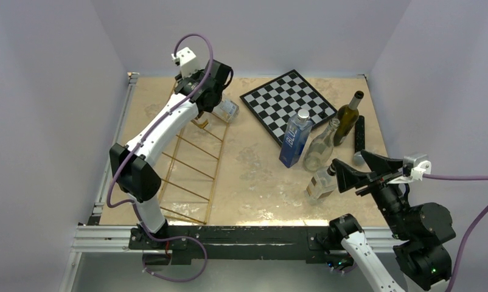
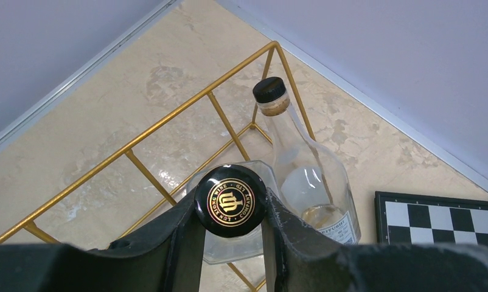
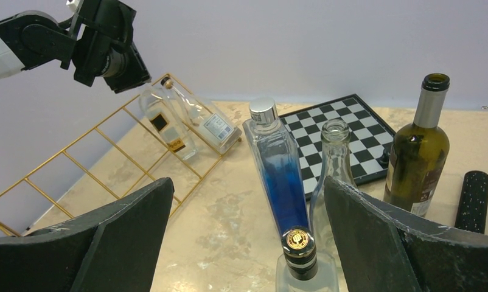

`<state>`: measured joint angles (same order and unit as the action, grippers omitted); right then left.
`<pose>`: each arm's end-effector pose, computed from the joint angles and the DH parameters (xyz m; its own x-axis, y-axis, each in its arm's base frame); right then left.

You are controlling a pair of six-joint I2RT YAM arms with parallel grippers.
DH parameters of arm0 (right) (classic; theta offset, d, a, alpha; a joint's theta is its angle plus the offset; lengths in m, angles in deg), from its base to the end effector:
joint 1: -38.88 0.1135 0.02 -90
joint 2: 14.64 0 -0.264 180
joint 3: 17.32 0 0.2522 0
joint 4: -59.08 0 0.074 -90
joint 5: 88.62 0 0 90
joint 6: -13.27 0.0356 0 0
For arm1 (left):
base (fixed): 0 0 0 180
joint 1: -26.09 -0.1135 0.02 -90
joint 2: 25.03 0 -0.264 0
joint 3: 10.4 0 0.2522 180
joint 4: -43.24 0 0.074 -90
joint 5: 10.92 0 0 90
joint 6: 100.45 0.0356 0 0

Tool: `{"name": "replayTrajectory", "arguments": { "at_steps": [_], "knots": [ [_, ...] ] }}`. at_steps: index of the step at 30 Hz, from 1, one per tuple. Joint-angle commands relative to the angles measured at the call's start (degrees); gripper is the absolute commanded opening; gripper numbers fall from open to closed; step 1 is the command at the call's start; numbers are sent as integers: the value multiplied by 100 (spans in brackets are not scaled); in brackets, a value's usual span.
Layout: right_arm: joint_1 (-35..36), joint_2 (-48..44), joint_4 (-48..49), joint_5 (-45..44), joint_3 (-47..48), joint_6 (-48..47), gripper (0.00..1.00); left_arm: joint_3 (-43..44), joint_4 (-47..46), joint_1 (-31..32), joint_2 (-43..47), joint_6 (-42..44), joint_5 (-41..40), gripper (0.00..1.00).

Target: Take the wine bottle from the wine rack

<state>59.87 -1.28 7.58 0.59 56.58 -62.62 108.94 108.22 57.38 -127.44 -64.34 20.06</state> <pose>-0.0041 -0.0021 0.4113 0.0581 0.2834 -0.9573 -0.3708 0.8964 0.2429 0.3403 -0.1711 0.3761 -0.1949 -0.3682 -0.9091 -0.6445 0.7467 -0.1643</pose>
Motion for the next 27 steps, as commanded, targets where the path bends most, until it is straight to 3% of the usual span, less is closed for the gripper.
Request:
{"name": "replayTrajectory", "arguments": {
  "at_steps": [1, 22, 27],
  "knots": [
    [28, -75, 135, -76, 33, 49, 99, 183, -874, 69, 483, 317, -584, 0],
    [22, 50, 223, -40, 58, 4, 99, 434, -1369, 426, 965, 1000, -503, 0],
    [28, 74, 221, -11, 85, 13, 99, 225, -1320, 453, 1256, 993, 5, 0]
  ]
}}
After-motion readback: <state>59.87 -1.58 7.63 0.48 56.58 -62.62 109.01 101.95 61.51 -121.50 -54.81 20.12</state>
